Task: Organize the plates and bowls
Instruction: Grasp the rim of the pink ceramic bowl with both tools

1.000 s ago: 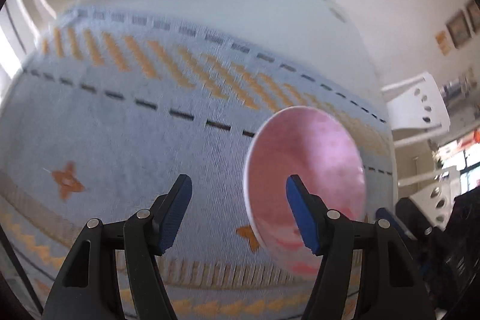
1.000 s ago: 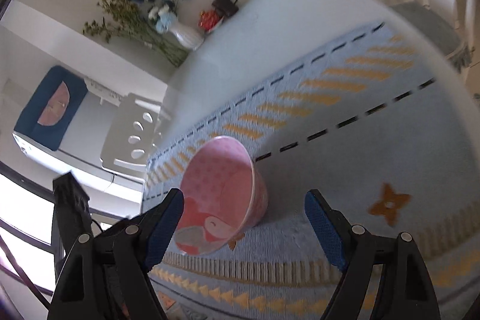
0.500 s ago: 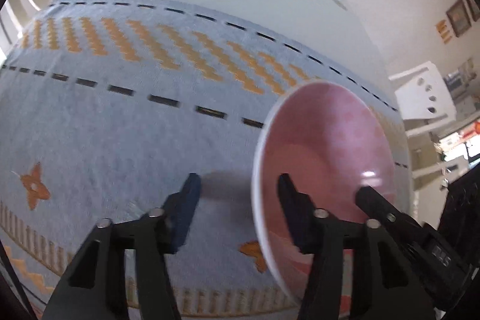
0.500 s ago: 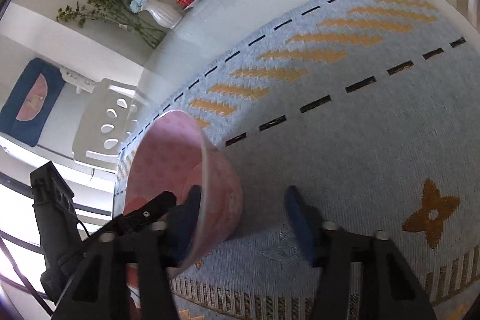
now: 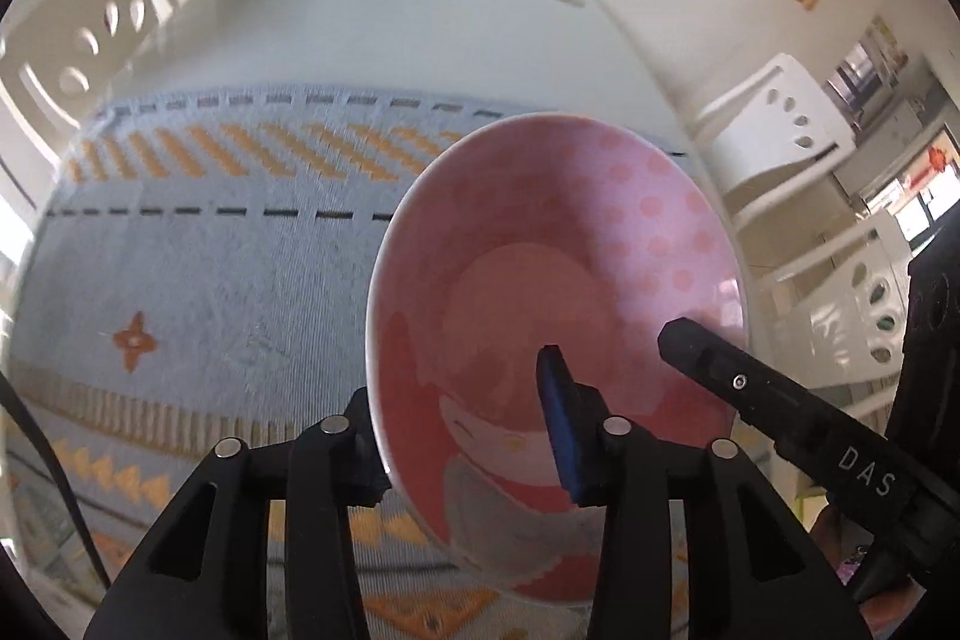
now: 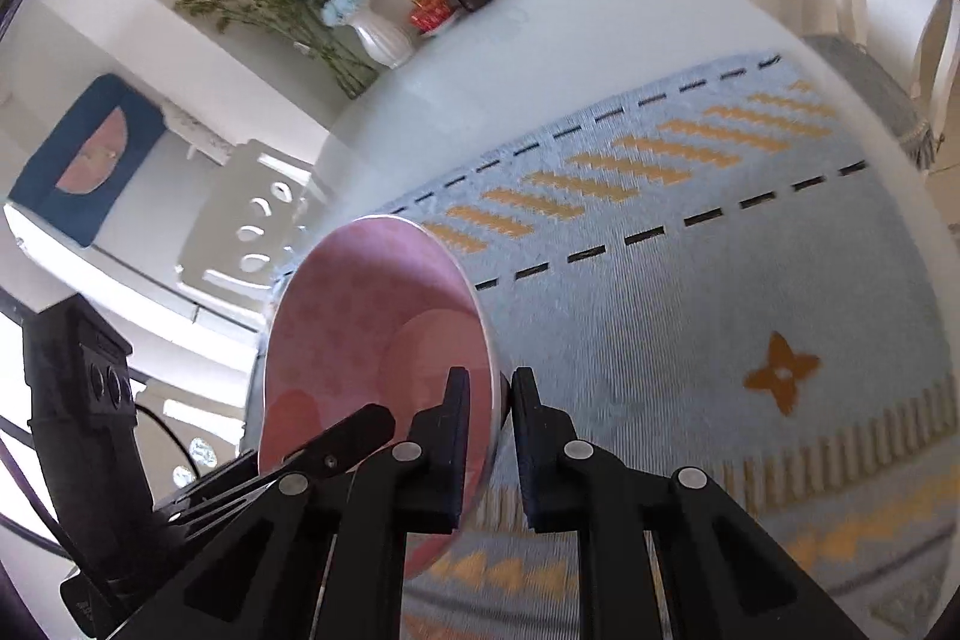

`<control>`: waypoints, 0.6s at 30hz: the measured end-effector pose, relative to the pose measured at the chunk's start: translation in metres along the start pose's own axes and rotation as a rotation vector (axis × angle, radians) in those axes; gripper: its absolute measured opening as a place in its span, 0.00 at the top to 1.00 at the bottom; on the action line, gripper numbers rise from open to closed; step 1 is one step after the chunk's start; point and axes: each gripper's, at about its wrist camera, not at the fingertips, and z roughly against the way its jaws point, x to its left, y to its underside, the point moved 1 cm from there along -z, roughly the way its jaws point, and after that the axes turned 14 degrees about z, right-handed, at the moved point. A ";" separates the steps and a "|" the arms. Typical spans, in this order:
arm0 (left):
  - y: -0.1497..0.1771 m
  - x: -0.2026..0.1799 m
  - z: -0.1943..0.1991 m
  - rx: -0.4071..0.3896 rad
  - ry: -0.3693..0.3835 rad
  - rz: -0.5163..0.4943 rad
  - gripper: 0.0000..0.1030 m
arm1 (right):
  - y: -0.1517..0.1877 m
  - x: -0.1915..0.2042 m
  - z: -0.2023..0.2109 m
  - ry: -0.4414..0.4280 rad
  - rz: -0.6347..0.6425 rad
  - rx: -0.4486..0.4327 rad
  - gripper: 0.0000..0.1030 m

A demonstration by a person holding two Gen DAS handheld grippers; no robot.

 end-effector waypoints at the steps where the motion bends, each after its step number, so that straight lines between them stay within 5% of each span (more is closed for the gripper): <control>1: 0.005 -0.005 0.010 -0.012 0.005 -0.020 0.60 | 0.003 0.006 0.012 0.005 0.003 -0.008 0.87; 18: 0.084 -0.028 0.108 -0.039 0.022 -0.144 0.57 | 0.060 0.085 0.149 0.137 0.086 -0.077 0.87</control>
